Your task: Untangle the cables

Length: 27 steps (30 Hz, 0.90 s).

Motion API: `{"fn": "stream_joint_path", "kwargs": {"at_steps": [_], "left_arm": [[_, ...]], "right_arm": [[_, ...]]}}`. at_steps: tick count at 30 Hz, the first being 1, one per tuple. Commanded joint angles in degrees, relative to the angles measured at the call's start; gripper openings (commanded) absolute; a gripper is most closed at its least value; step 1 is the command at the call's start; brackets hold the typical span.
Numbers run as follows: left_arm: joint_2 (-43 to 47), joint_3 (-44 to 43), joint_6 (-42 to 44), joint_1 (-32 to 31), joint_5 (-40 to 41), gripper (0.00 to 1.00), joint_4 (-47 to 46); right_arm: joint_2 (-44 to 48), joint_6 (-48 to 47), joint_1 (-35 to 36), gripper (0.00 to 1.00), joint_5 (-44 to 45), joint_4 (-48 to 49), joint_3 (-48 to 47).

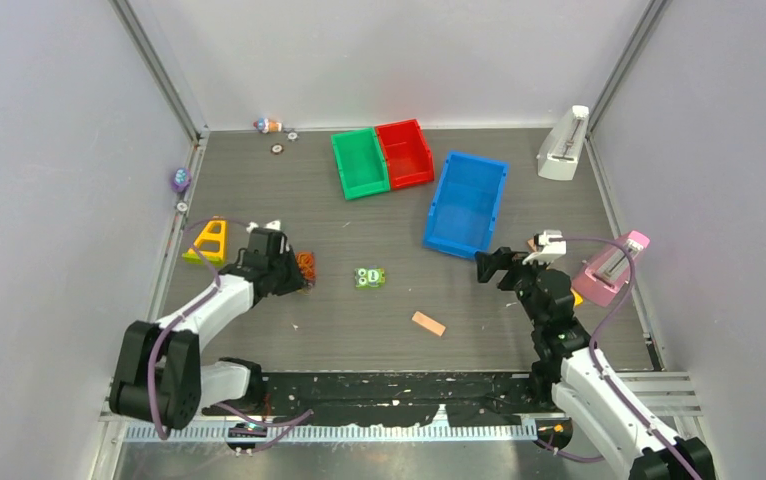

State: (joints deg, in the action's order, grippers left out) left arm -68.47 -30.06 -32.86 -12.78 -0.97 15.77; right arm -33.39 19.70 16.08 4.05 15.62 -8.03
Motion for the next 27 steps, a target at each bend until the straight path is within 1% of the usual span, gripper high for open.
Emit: {"fn": "stream_joint_path", "kwargs": {"at_steps": [1, 4, 6, 7, 10, 13, 15, 18, 21, 23, 25, 27], "left_arm": [[-5.5, -4.4, 5.1, -0.6, -10.9, 0.01, -7.7], [-6.0, -4.6, 6.9, -1.3, -14.9, 0.0, -10.3], [-5.9, -3.6, 7.0, -1.6, -19.3, 0.0, -14.3], [-6.0, -3.0, 6.8, -1.8, -21.8, 0.0, -17.1], [-8.0, -2.8, 6.3, -2.9, -29.5, 0.0, -22.4], [-9.6, -3.9, 5.2, -4.8, -32.9, 0.0, -26.4], [-10.0, -2.8, 3.0, -5.8, -35.3, 0.0, -32.9], [-9.8, -1.4, 1.1, -6.7, -36.8, 0.0, -39.8], [-9.5, -1.7, 1.7, -7.0, -36.6, 0.0, -40.4], [-9.5, -0.5, 1.9, -7.3, -36.5, 0.0, -42.8], [-9.7, 0.9, 1.2, -7.5, -37.1, 0.0, -45.2], [-9.3, 1.6, 2.0, -7.7, -37.7, 0.0, -45.7]], "right_arm": [[-1.6, 0.5, 0.3, 0.96, -1.5, 3.9, -0.3], [-3.6, 1.5, 0.4, 0.99, -2.3, 5.5, -0.5], [-7.0, 2.5, 0.6, 1.0, -2.8, 5.4, -1.8], [-9.9, 2.6, 0.9, 1.0, -4.6, 5.5, -3.0], [-15.8, 2.3, 2.6, 0.96, -7.8, 7.1, -5.7], [-21.4, 0.9, 7.6, 0.95, -7.9, 6.9, -10.2], [-23.9, -0.7, 10.8, 0.95, -6.4, 4.5, -14.2], [-26.4, -1.9, 13.2, 0.95, -6.0, 1.9, -18.8], [-28.8, -3.1, 14.6, 0.95, -5.3, -0.1, -25.0], [-30.5, -1.3, 15.0, 0.95, -4.4, -1.1, -27.7], [-31.9, -0.1, 15.1, 0.95, -4.6, 1.8, -28.3], [-32.4, -0.5, 15.0, 0.95, -5.5, 3.9, -27.4]]}}
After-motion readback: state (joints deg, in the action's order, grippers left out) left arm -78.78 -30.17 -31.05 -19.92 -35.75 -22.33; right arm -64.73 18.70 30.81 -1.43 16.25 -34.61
